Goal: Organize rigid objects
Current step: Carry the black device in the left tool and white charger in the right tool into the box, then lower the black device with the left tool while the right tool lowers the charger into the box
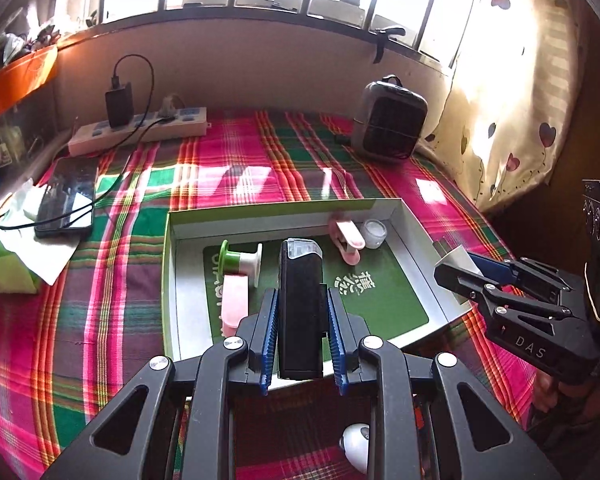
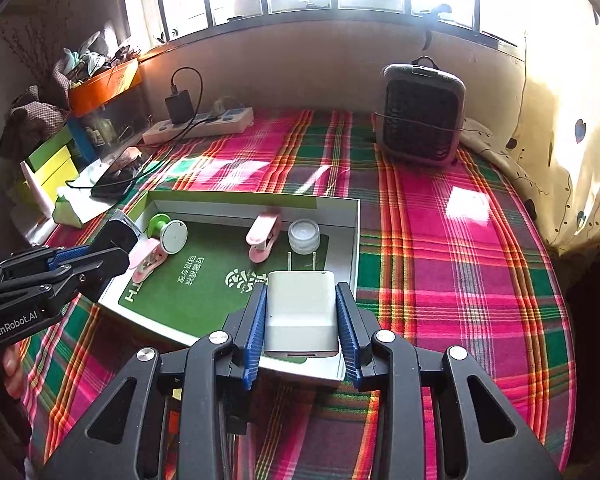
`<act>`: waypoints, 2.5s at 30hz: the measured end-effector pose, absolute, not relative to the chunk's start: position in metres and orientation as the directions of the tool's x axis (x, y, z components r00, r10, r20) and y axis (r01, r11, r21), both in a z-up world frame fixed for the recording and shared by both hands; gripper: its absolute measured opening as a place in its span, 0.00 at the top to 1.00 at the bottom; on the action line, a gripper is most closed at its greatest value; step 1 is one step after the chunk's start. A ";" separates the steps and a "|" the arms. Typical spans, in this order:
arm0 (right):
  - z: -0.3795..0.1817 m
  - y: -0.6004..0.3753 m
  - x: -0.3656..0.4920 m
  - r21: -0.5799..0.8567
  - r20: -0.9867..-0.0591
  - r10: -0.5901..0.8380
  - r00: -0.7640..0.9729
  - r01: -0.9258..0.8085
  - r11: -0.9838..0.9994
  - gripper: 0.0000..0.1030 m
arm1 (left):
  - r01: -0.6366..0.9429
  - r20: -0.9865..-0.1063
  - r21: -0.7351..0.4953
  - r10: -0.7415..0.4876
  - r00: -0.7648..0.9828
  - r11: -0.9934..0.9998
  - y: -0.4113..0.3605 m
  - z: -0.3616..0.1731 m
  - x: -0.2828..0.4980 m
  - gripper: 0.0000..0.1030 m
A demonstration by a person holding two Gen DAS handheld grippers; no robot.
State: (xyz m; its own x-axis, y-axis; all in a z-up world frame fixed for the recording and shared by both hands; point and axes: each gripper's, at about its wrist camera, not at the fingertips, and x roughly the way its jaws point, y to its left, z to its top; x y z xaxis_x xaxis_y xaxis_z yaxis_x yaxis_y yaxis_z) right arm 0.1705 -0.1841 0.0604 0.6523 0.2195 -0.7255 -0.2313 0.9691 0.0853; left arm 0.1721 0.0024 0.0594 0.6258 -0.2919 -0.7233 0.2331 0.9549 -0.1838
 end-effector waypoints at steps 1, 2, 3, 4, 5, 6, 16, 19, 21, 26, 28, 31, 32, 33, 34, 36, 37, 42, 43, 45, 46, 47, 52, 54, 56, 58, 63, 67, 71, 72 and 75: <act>0.059 -0.184 0.173 0.086 -0.728 0.219 0.650 -0.230 0.969 0.66 | 0.233 -0.728 -0.184 -0.292 0.621 0.955 0.001 0.057 0.175 0.78; 0.057 -0.183 0.176 0.087 -0.731 0.219 0.646 -0.230 0.969 0.66 | 0.237 -0.731 -0.182 -0.293 0.617 0.954 -0.001 0.055 0.177 0.78; 0.055 -0.183 0.178 0.089 -0.734 0.220 0.643 -0.229 0.969 0.66 | 0.238 -0.734 -0.181 -0.292 0.613 0.954 -0.002 0.053 0.179 0.78; 0.053 -0.182 0.181 0.091 -0.735 0.222 0.640 -0.230 0.969 0.66 | 0.238 -0.737 -0.181 -0.292 0.609 0.954 -0.003 0.051 0.182 0.78; 0.052 -0.182 0.183 0.092 -0.738 0.223 0.637 -0.232 0.968 0.66 | 0.239 -0.741 -0.184 -0.294 0.604 0.954 -0.005 0.049 0.184 0.78; 0.050 -0.180 0.185 0.092 -0.741 0.223 0.634 -0.233 0.968 0.66 | 0.237 -0.745 -0.185 -0.293 0.599 0.954 -0.005 0.047 0.187 0.78; 0.032 -0.174 0.203 0.080 -0.767 0.215 0.604 -0.242 0.967 0.66 | 0.240 -0.771 -0.171 -0.281 0.572 0.956 -0.012 0.031 0.206 0.78; 0.029 -0.172 0.206 0.075 -0.772 0.212 0.600 -0.245 0.967 0.66 | 0.234 -0.776 -0.170 -0.276 0.567 0.957 -0.013 0.027 0.210 0.78; 0.028 -0.171 0.207 0.068 -0.772 0.208 0.601 -0.247 0.967 0.66 | 0.232 -0.779 -0.164 -0.270 0.566 0.959 -0.013 0.024 0.213 0.78; 0.028 -0.168 0.210 0.060 -0.771 0.205 0.603 -0.253 0.966 0.66 | 0.223 -0.784 -0.154 -0.257 0.565 0.963 -0.012 0.021 0.218 0.78; 0.027 -0.167 0.211 0.061 -0.771 0.208 0.603 -0.255 0.965 0.66 | 0.218 -0.787 -0.152 -0.251 0.564 0.964 -0.011 0.020 0.220 0.78; 0.026 -0.165 0.211 0.060 -0.772 0.210 0.600 -0.260 0.964 0.66 | 0.212 -0.789 -0.151 -0.247 0.562 0.965 -0.010 0.018 0.223 0.78; 0.026 -0.164 0.211 0.060 -0.772 0.211 0.600 -0.261 0.963 0.66 | 0.208 -0.790 -0.150 -0.243 0.563 0.967 -0.009 0.018 0.223 0.78; 0.025 -0.163 0.211 0.059 -0.772 0.210 0.599 -0.262 0.963 0.66 | 0.204 -0.790 -0.150 -0.241 0.564 0.967 -0.008 0.017 0.224 0.78; 0.025 -0.163 0.211 0.057 -0.772 0.209 0.600 -0.262 0.963 0.66 | 0.201 -0.791 -0.150 -0.239 0.563 0.968 -0.007 0.017 0.224 0.78; 0.025 -0.162 0.212 0.050 -0.771 0.204 0.604 -0.261 0.964 0.66 | 0.194 -0.791 -0.150 -0.236 0.565 0.969 -0.005 0.016 0.225 0.78; 0.025 -0.162 0.212 0.046 -0.771 0.201 0.605 -0.261 0.964 0.66 | 0.193 -0.791 -0.145 -0.231 0.567 0.970 -0.005 0.016 0.225 0.78; 0.023 -0.158 0.213 0.026 -0.770 0.187 0.610 -0.263 0.965 0.66 | 0.181 -0.792 -0.128 -0.210 0.573 0.975 -0.001 0.016 0.225 0.78; 0.023 -0.158 0.213 0.019 -0.770 0.182 0.612 -0.262 0.965 0.66 | 0.179 -0.793 -0.131 -0.212 0.572 0.975 -0.001 0.016 0.226 0.78; 0.023 -0.157 0.214 0.016 -0.769 0.180 0.613 -0.264 0.964 0.66 | 0.171 -0.795 -0.126 -0.202 0.571 0.977 0.001 0.015 0.226 0.78; 0.023 -0.158 0.214 0.014 -0.769 0.180 0.614 -0.265 0.964 0.66 | 0.171 -0.795 -0.122 -0.199 0.573 0.978 0.002 0.015 0.226 0.78; 0.023 -0.157 0.214 0.008 -0.767 0.176 0.617 -0.264 0.964 0.66 | 0.169 -0.795 -0.122 -0.198 0.573 0.978 0.002 0.015 0.226 0.78; 0.022 -0.155 0.214 -0.022 -0.762 0.154 0.629 -0.264 0.964 0.66 | 0.170 -0.795 -0.096 -0.179 0.579 0.981 0.003 0.016 0.226 0.78; 0.022 -0.154 0.215 -0.024 -0.761 0.153 0.630 -0.263 0.964 0.66 | 0.171 -0.797 -0.083 -0.168 0.581 0.982 0.002 0.016 0.224 0.78; 0.021 -0.154 0.215 -0.030 -0.761 0.149 0.632 -0.263 0.964 0.66 | 0.170 -0.799 -0.088 -0.171 0.577 0.982 0.002 0.015 0.225 0.78; 0.021 -0.154 0.215 -0.031 -0.760 0.149 0.633 -0.264 0.964 0.66 | 0.170 -0.799 -0.085 -0.169 0.577 0.982 0.002 0.015 0.225 0.78; 0.021 -0.153 0.215 -0.035 -0.760 0.146 0.633 -0.265 0.964 0.66 | 0.168 -0.799 -0.090 -0.172 0.576 0.982 0.001 0.014 0.225 0.78; 0.020 -0.151 0.215 -0.037 -0.760 0.148 0.632 -0.270 0.962 0.66 | 0.168 -0.799 -0.090 -0.172 0.576 0.982 0.001 0.014 0.225 0.78; 0.019 -0.150 0.215 -0.038 -0.763 0.149 0.629 -0.274 0.961 0.66 | 0.168 -0.798 -0.089 -0.172 0.577 0.982 0.002 0.014 0.225 0.78; 0.018 -0.150 0.215 -0.039 -0.764 0.149 0.628 -0.275 0.961 0.66 | 0.169 -0.798 -0.090 -0.173 0.577 0.982 0.002 0.014 0.225 0.78; 0.017 -0.149 0.215 -0.043 -0.765 0.146 0.628 -0.276 0.960 0.66 | 0.168 -0.797 -0.092 -0.174 0.578 0.981 0.002 0.014 0.226 0.78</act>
